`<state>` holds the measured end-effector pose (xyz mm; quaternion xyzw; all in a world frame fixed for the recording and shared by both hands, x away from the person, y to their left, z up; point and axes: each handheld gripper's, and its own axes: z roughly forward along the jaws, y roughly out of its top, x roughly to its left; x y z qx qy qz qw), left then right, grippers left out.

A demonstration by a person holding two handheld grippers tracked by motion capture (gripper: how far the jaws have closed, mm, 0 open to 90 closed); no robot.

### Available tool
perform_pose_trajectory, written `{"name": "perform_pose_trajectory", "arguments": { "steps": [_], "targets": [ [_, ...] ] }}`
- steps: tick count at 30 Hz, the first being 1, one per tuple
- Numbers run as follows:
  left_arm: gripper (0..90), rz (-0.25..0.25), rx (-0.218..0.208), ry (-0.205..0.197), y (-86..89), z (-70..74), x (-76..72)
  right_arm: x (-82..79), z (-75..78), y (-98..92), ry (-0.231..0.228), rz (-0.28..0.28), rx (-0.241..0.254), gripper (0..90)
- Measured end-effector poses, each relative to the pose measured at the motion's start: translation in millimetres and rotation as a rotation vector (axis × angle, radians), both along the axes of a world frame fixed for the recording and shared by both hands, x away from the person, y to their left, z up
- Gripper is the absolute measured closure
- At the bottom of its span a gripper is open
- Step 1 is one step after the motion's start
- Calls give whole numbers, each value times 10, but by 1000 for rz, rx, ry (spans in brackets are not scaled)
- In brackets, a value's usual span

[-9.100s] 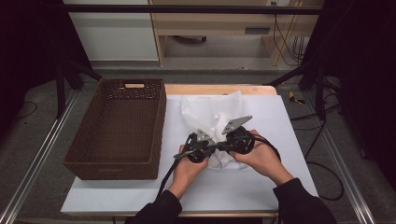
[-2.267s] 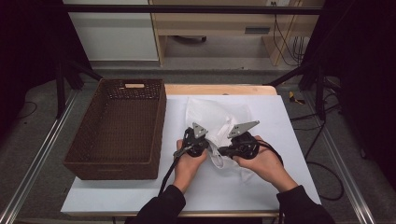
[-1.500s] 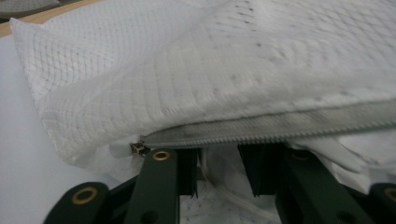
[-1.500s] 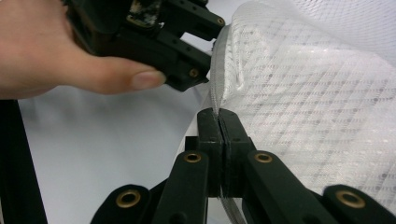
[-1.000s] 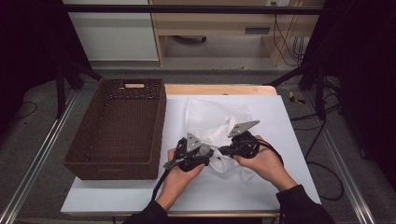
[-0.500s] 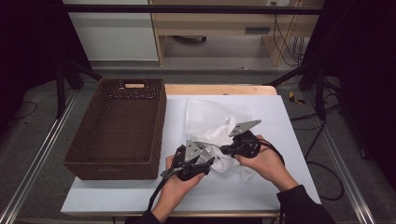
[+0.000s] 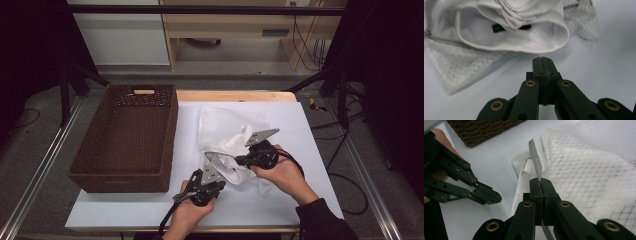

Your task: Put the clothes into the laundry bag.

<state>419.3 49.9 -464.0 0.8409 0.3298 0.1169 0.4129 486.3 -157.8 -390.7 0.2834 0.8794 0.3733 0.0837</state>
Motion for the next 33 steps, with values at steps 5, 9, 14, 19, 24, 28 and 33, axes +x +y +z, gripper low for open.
{"name": "perform_pose_trajectory", "arguments": {
  "steps": [5,9,14,19,24,28,33],
  "targets": [
    [900,-26,16,19,-105,-72,15,-5,8,-10,-6,4,0,894],
    [900,-35,7,15,-223,-102,64,-8,7,4,-4,3,2,894],
    [900,-15,-61,-7,-318,-72,148,-22,3,19,-9,10,0,894],
    [900,10,-90,-26,-383,-66,249,-26,-17,5,-9,13,-8,894],
    [900,22,-124,-22,-379,-9,313,-41,-54,-32,4,10,-4,894],
    [900,24,-139,-9,-371,18,360,-41,-34,-59,1,1,7,894],
    [900,21,-124,-29,-367,77,363,-54,11,-77,-8,0,0,894]
  ]
}}
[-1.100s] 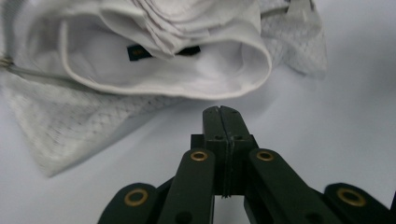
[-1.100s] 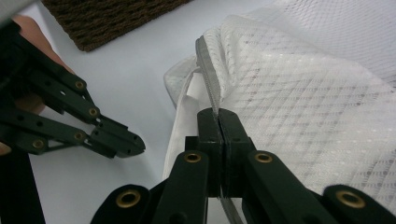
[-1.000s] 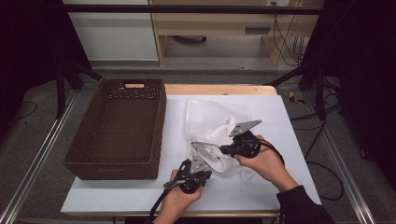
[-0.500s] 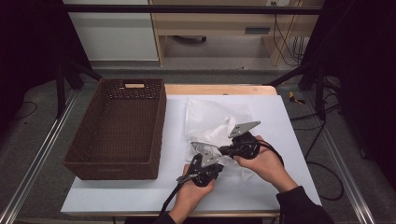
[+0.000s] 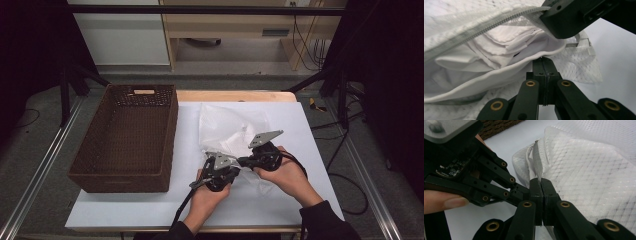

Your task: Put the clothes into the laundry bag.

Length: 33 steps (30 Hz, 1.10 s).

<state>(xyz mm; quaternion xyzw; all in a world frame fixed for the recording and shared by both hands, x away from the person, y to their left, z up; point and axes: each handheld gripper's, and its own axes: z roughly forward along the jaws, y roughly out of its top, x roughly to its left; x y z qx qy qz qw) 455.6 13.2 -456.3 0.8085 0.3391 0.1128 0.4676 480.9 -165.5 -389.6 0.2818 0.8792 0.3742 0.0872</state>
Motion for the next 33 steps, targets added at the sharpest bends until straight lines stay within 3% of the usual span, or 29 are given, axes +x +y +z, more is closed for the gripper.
{"name": "perform_pose_trajectory", "arguments": {
  "steps": [3,5,6,7,8,9,15,21,30,33],
  "targets": [
    [900,-5,3,-1,4,35,15,-2,29,-6,-3,0,4,894],
    [900,-1,-39,22,32,88,16,-3,47,-8,-5,3,0,894],
    [900,1,-26,-7,32,116,17,-5,53,-8,-8,2,1,894],
    [900,-15,45,-43,6,119,54,1,53,-8,-4,3,2,894],
    [900,-15,45,-43,6,119,54,1,53,-8,-4,3,2,894],
    [900,-18,55,-8,-6,64,106,9,43,2,-3,0,-7,894],
    [900,-10,87,-1,-27,-62,200,17,16,19,2,-1,-3,894],
    [900,36,41,-9,-50,-37,340,15,-4,12,7,-4,-5,894],
    [900,85,13,-48,-112,-32,478,9,-78,-23,9,-8,1,894],
    [900,106,28,-76,-146,-74,527,4,-104,-32,16,-11,4,894]
  ]
}}
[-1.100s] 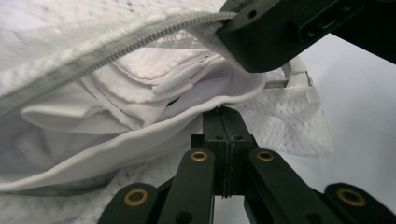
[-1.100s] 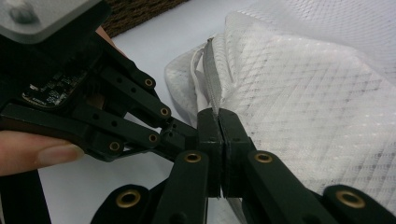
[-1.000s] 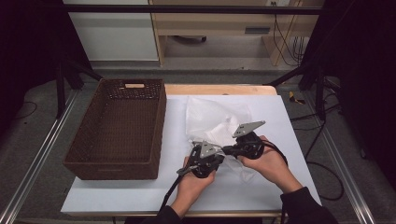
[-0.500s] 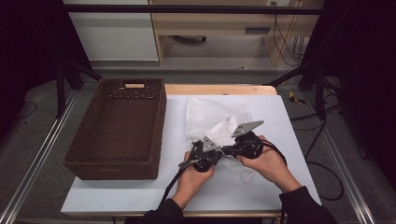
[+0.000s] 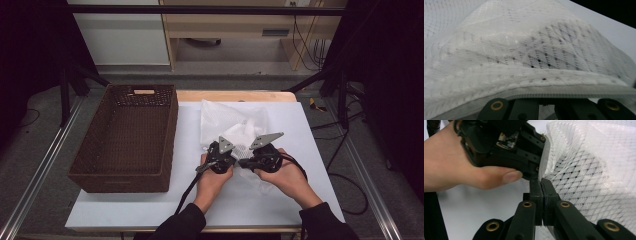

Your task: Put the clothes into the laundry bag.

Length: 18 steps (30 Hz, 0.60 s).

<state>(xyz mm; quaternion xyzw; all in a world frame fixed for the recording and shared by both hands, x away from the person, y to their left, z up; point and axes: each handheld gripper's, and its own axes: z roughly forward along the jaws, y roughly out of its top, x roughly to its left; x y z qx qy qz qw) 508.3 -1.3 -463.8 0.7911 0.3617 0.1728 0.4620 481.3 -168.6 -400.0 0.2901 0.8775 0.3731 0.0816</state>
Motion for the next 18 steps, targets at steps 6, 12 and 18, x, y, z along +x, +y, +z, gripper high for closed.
{"name": "perform_pose_trajectory", "arguments": {
  "steps": [6,12,18],
  "targets": [
    [900,33,-4,-7,-18,-39,81,-7,1,5,-1,0,-1,894],
    [900,60,-3,-20,-48,-71,138,-6,-1,5,-2,0,-1,895],
    [900,82,-7,-20,-57,-97,174,-6,-7,1,-7,-2,1,895]
  ]
}}
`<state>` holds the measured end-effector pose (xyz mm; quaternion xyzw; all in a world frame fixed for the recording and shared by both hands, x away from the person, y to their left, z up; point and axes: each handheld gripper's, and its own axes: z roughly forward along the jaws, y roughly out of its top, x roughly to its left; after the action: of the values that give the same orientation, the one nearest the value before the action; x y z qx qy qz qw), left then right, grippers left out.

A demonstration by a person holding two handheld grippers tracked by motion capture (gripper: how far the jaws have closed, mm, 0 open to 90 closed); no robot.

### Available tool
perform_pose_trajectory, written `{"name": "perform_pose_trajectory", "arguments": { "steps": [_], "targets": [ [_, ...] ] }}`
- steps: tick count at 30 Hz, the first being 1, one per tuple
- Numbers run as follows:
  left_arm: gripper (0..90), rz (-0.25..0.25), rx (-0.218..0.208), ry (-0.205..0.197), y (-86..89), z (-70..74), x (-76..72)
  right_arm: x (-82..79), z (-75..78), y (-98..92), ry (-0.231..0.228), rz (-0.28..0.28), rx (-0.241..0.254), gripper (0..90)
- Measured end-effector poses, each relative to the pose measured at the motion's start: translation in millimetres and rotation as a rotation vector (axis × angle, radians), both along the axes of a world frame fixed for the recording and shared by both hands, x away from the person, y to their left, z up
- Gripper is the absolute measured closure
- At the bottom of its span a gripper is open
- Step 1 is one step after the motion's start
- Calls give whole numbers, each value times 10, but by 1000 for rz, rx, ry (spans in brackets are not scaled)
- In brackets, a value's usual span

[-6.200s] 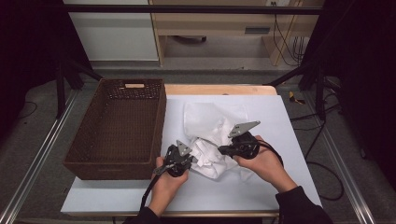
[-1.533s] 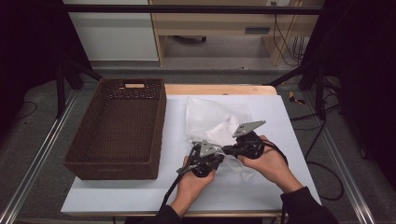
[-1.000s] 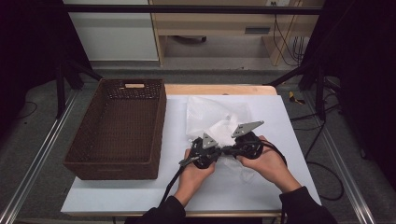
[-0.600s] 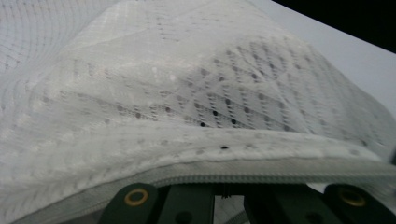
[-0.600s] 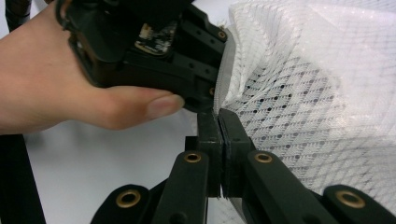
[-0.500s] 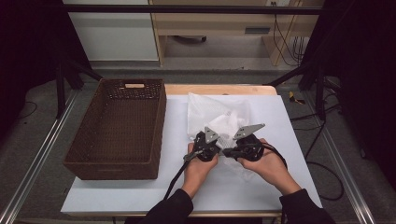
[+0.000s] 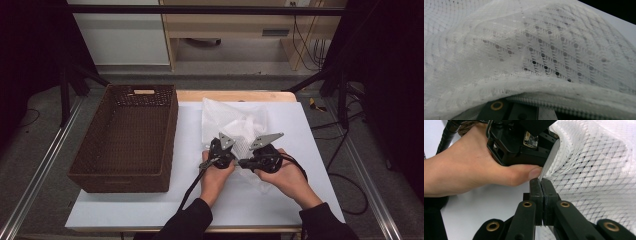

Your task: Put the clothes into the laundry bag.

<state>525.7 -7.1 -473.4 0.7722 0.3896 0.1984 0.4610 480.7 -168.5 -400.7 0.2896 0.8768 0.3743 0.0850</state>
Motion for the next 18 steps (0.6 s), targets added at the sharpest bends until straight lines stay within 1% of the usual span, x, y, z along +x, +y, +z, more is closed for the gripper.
{"name": "perform_pose_trajectory", "arguments": {
  "steps": [2,4,10,13,15,18],
  "targets": [
    [900,4,1,0,-4,0,10,0,6,-6,-1,-2,-6,895],
    [900,5,9,-2,-12,5,23,7,2,-11,0,-7,-2,895],
    [900,13,13,-7,-15,-4,48,31,-13,-15,1,-15,-3,895],
    [900,18,16,-5,-14,-12,61,47,-31,-12,2,-26,4,895],
    [900,17,20,0,-7,-17,70,53,-34,-10,1,-32,-8,895],
    [900,17,21,5,-3,-26,79,61,-46,2,2,-32,-10,894]
  ]
}}
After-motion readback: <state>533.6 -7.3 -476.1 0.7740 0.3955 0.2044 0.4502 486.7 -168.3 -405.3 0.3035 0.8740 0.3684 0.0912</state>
